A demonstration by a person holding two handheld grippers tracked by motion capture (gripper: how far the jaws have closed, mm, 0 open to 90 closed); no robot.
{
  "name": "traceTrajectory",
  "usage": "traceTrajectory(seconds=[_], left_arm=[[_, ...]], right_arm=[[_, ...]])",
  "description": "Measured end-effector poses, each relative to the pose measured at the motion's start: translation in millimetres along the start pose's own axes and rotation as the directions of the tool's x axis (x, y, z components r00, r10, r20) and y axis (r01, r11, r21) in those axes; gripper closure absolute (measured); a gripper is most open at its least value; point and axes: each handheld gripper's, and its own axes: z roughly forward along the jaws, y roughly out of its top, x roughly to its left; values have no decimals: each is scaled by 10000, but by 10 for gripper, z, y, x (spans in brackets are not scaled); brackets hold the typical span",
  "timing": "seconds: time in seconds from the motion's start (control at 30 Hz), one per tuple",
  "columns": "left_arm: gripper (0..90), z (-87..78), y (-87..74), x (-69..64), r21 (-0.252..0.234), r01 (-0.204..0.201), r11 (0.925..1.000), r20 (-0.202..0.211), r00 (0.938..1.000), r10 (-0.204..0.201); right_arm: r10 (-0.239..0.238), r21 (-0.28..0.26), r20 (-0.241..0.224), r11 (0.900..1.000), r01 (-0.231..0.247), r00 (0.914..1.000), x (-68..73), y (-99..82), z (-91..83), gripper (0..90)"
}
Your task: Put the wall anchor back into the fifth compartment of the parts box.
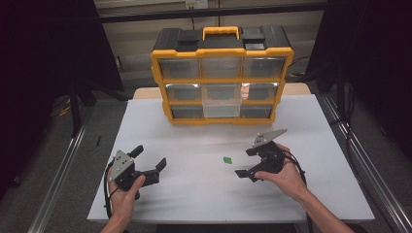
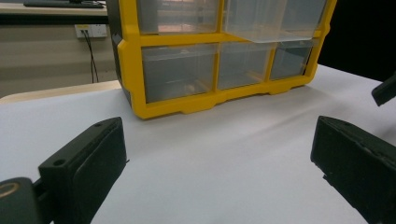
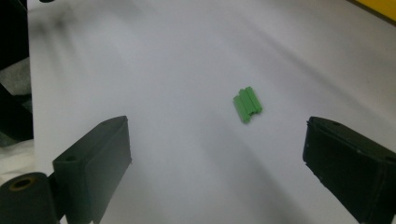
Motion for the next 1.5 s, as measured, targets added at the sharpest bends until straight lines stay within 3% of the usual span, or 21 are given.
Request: traceTrajectory(seconds=[0.1, 0.17, 0.23, 0.37, 0.43, 0.5, 0.57, 0.6, 0.77, 0.9, 0.93, 1.07, 1.17, 1.23, 1.3, 1.33, 1.5], left_arm=[[35, -8, 6, 4, 23, -262, 9997, -91, 9996, 262], [35, -7, 4, -1, 14, -170, 9999, -28, 9999, 170], [34, -11, 6, 3, 32, -262, 9997, -49, 9996, 262], [32, -10, 11, -8, -2, -354, 9994, 28, 9994, 354], [32, -8, 11, -10, -18, -335, 9994, 83, 9994, 335], [32, -10, 11, -13, 15, -364, 9993, 3, 9993, 364], [32, -12, 11, -15, 8, -371, 9993, 27, 9993, 371], [32, -15, 14, -16, 18, -431, 9991, 9, 9991, 431], [32, -18, 16, -35, 46, -421, 9991, 136, 9990, 420], [32, -3, 9, -32, 61, -340, 9994, 132, 9993, 339], [32, -5, 12, -24, 75, -441, 9990, 71, 9990, 441], [32, -6, 12, -32, 17, -375, 9993, 121, 9992, 375], [32, -7, 12, -26, 18, -360, 9994, 116, 9993, 359], [32, -7, 12, -25, 5, -352, 9994, 116, 9993, 352], [32, -7, 12, -26, 7, -356, 9994, 111, 9993, 356], [32, -3, 13, -22, -14, -430, 9991, 108, 9990, 430], [32, -3, 13, -22, 11, -451, 9990, 105, 9989, 451]], right_arm=[[-71, 124, -102, 9999, 72, 9999, -30, 73, 47, 101], [-152, 166, -117, 9997, 154, 9998, -39, 100, 65, 105], [-137, 282, -410, 9995, 149, 9991, -91, 162, 129, 138], [-246, 485, -187, 9985, 255, 9995, -144, 229, 205, 153], [-224, 447, -210, 9987, 234, 9995, -160, 243, 220, 176], [-346, 849, -175, 9957, 360, 9992, -197, 298, 239, 229], [-386, 781, -286, 9961, 407, 9988, -215, 315, 255, 254], [-182, 1170, -335, 9929, 220, 9993, -230, 348, 266, 271], [-54, 2016, -411, 9794, 136, 9991, -311, 410, 353, 403], [-429, 2612, -558, 9637, 560, 9975, -335, 473, 464, 469], [-429, 2612, -558, 9637, 560, 9975, -335, 473, 464, 469], [-909, 3106, -674, 9444, 1075, 9936, -338, 582, 555, 562], [-949, 3318, -604, 9370, 1096, 9937, -359, 611, 581, 582], [-1175, 3435, -735, 9293, 1357, 9904, -405, 627, 623, 607], [-1072, 3578, -654, 9256, 1236, 9921, -398, 626, 634, 616], [-1259, 3678, -787, 9183, 1462, 9889, -422, 624, 667, 632], [-1285, 3757, -836, 9144, 1507, 9882, -449, 638, 702, 655]])
